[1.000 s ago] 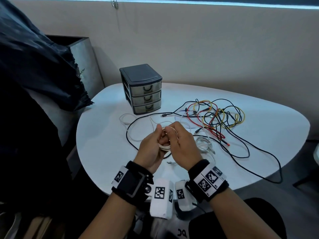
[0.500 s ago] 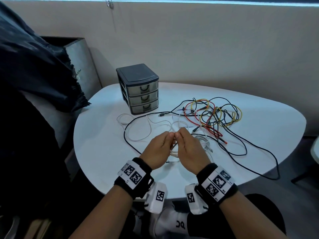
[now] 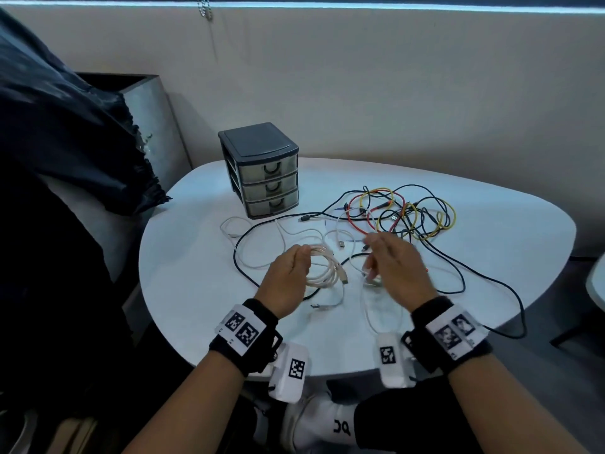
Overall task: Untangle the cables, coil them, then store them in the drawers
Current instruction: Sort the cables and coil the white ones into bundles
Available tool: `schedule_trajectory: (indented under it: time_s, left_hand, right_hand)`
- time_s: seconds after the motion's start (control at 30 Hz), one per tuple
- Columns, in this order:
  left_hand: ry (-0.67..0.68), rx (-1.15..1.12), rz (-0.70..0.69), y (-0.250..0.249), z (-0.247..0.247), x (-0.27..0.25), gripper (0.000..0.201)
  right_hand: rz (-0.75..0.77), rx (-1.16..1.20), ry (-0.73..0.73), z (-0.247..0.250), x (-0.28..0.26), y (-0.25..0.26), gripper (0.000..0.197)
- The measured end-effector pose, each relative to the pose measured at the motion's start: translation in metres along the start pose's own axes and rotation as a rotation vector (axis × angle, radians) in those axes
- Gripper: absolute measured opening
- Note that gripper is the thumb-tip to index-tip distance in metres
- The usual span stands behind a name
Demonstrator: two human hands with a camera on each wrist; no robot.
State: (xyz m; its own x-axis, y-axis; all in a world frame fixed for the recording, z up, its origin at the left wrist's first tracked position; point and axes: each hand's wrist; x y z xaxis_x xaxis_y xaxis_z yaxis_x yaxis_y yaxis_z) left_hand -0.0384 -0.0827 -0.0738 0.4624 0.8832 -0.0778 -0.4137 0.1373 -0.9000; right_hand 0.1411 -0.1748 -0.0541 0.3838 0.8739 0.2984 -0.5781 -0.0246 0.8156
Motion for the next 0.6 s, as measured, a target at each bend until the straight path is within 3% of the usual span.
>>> schedule_trajectory:
  time_s: [0.07,0.2,0.33,0.4,0.6]
  left_hand:
    - [0.007,-0.077,0.040,0.004,0.005,0.004,0.040]
    - [0.033,-0.164,0.113,0.004,0.005,0.004,0.040]
    - [0.064,-0.195,0.142,0.008,0.001,0.003,0.040]
    - [0.080,-0.186,0.144,0.010,0.000,0.001,0.040]
    - [0.082,-0.246,0.193,0.011,0.002,0.001,0.040]
  right_hand:
    - [-0.042,-0.190,-0.060,0.023,0.006,-0.022,0.024]
    - [-0.180,-0.592,0.110,0.041,-0.005,-0.052,0.012]
    - [-0.192,-0.744,0.279,0.035,-0.014,-0.051,0.012]
    - [-0.160,-0.747,0.304,0.034,-0.011,-0.047,0.002]
    - [-0.004,-0.767,0.435,0.017,0.004,-0.045,0.029]
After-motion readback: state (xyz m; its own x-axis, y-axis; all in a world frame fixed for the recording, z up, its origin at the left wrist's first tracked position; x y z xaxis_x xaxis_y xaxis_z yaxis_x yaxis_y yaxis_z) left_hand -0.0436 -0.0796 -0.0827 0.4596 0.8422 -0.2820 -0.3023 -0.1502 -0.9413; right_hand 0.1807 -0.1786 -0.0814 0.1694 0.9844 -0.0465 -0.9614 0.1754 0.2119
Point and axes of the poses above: each hand's wrist, its own x-axis towards the middle knuckle, its own z-axis out of the back of the hand, y = z × x, and after that the axes turned 12 degrees about z, right-handed
